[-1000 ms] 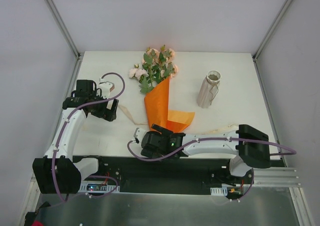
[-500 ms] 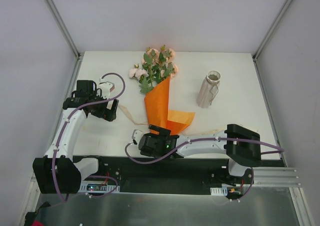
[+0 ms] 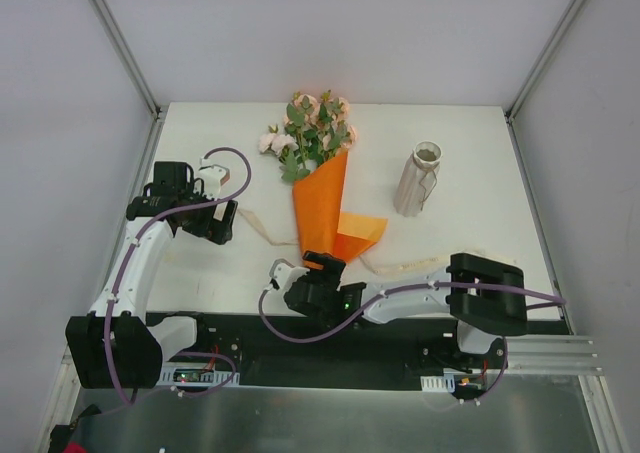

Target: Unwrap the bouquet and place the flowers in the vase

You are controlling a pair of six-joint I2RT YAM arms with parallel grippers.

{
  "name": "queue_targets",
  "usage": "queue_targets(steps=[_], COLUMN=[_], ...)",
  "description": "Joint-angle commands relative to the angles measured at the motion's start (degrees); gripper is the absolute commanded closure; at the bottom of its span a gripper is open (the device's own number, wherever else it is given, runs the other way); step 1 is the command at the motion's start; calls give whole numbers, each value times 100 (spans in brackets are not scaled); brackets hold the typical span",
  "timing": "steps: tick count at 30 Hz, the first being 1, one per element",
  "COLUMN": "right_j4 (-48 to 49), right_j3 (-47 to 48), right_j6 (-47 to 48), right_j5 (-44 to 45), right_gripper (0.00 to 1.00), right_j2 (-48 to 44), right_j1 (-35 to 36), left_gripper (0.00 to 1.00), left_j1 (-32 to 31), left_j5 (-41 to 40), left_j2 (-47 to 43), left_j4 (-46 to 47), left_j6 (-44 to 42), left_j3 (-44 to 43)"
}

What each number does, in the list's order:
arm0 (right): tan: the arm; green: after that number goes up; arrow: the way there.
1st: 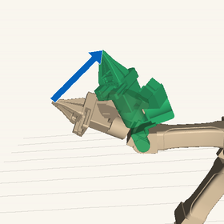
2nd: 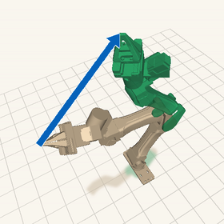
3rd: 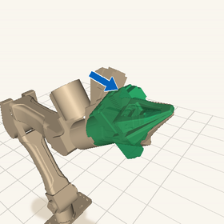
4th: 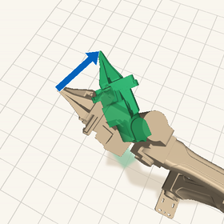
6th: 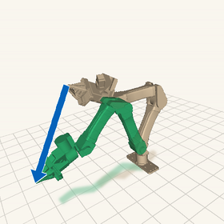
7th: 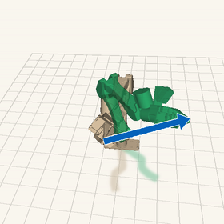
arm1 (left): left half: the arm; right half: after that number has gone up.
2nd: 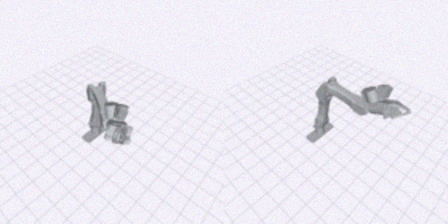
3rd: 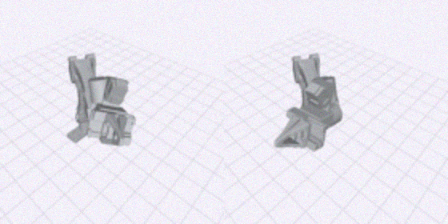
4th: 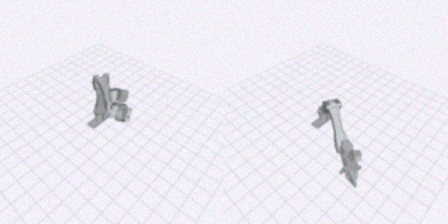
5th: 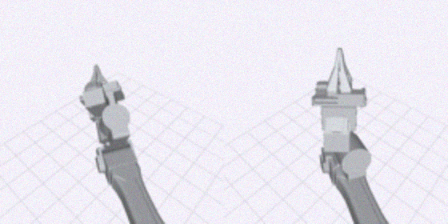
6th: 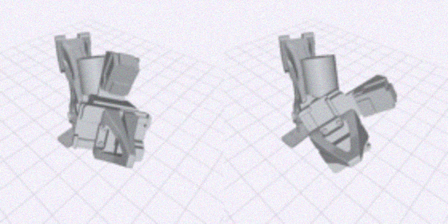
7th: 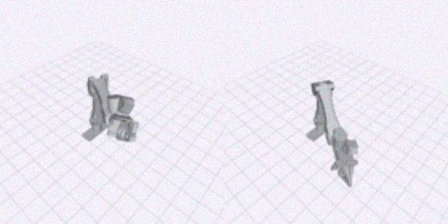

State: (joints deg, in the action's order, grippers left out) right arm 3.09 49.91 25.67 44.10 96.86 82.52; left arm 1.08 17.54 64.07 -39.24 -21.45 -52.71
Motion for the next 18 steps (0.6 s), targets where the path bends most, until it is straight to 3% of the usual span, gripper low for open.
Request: queue_targets(steps=[1, 5, 10, 14, 18], right_j4=[1778, 2704, 3302, 3093, 2234], right_j3=[-226, -236, -263, -429, -710], right_j6=[622, 992, 931, 642, -122], right_j5=[1090, 1618, 2050, 2208, 2358], right_gripper=[21, 28, 27, 22, 18], right_j2=[-238, -263, -773, -1291, -1573], right_j1=[202, 282, 308, 326, 335], left_gripper=[1, 1, 1, 1, 1], left_j1=[-38, -47, -38, -38, -38], left_j5=[92, 109, 100, 118, 127], left_j2=[-185, -308, -343, -387, -396], left_j4=[40, 13, -66, -101, -127], left_j6=[-26, -34, -43, -52, -61], left_j3=[15, -11, -117, -134, -134])
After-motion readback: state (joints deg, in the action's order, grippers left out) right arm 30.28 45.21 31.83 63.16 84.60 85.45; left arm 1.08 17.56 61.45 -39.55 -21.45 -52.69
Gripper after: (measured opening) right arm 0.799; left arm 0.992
